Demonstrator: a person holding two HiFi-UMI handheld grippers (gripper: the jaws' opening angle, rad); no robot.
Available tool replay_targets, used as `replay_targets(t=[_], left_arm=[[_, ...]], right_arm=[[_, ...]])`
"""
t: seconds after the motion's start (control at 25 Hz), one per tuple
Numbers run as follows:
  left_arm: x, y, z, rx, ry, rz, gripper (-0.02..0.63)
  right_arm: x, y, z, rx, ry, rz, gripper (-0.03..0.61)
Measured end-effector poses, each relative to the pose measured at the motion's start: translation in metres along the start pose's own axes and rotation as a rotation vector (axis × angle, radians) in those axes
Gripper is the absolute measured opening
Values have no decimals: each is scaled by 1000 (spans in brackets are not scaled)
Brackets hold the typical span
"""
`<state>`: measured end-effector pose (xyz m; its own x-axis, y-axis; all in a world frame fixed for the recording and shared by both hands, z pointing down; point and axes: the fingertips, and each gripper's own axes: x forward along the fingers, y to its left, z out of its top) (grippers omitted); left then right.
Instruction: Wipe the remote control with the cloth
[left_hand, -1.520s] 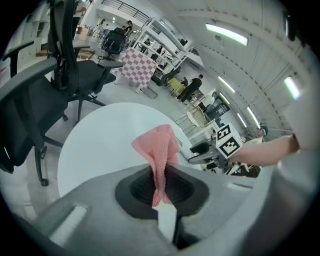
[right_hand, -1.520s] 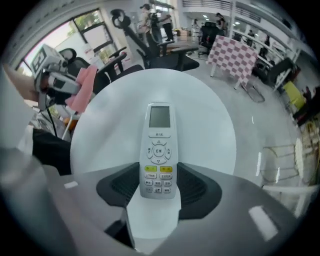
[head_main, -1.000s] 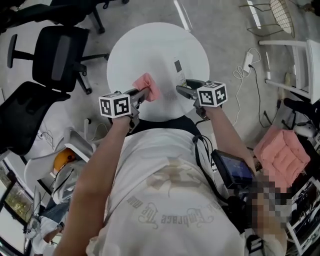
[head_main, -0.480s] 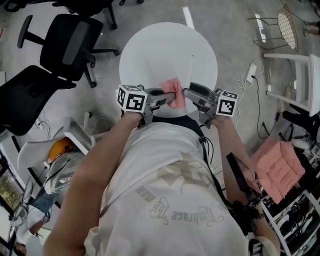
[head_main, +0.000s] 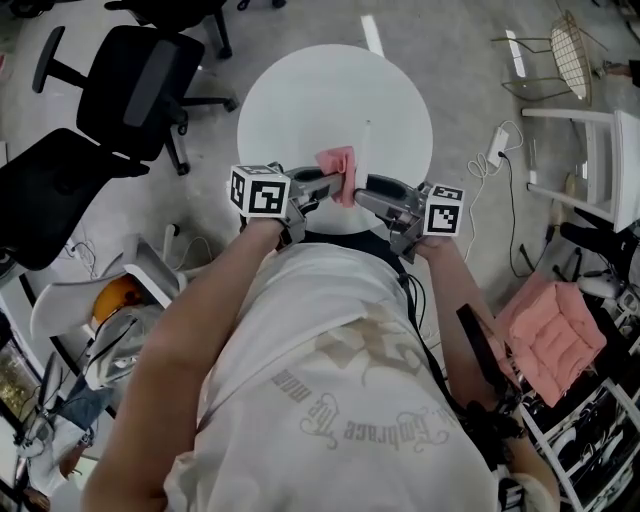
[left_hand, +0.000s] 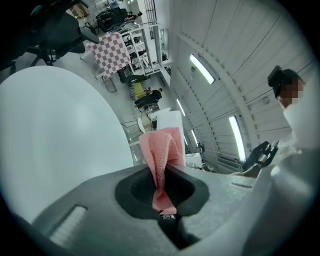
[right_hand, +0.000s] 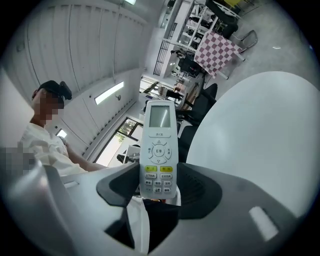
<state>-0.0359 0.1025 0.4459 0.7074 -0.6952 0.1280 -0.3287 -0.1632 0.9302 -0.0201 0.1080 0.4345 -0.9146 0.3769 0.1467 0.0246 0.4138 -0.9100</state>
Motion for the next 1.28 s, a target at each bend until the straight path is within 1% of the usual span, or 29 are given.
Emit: replay_targets(t=[0.2,0.48,0.6,0.68,0.8,0.92,1.12,1.28], left_arm=[[-3,-1,25,8,-52,-2,20],[-8,0,67,36,-119,-17,20],[-14,-2,87,31,-162,-36,20],[-17,-2,95,22,-173,-49,20],[-15,-2,94,27,-136,-60,20],[-13,-1,88,37,-100,-52,20],[-2,0,67,48,-21,-34,20],[6,4,48,47,42,-21,20]], right_arm=[[4,2,-10,-21,76,2,241],[5,-1,-19,-52,139,0,241],[4,-1,-23,-72,165,5,241],[4,-1,-27,-86,189,8,241],[6,0,-30,-103,217,8,241],[7,-2,-28,-106,212,2,241],[4,-5,-16,-100,159,-11,239],[7,-8,1,-81,93,-22,239]])
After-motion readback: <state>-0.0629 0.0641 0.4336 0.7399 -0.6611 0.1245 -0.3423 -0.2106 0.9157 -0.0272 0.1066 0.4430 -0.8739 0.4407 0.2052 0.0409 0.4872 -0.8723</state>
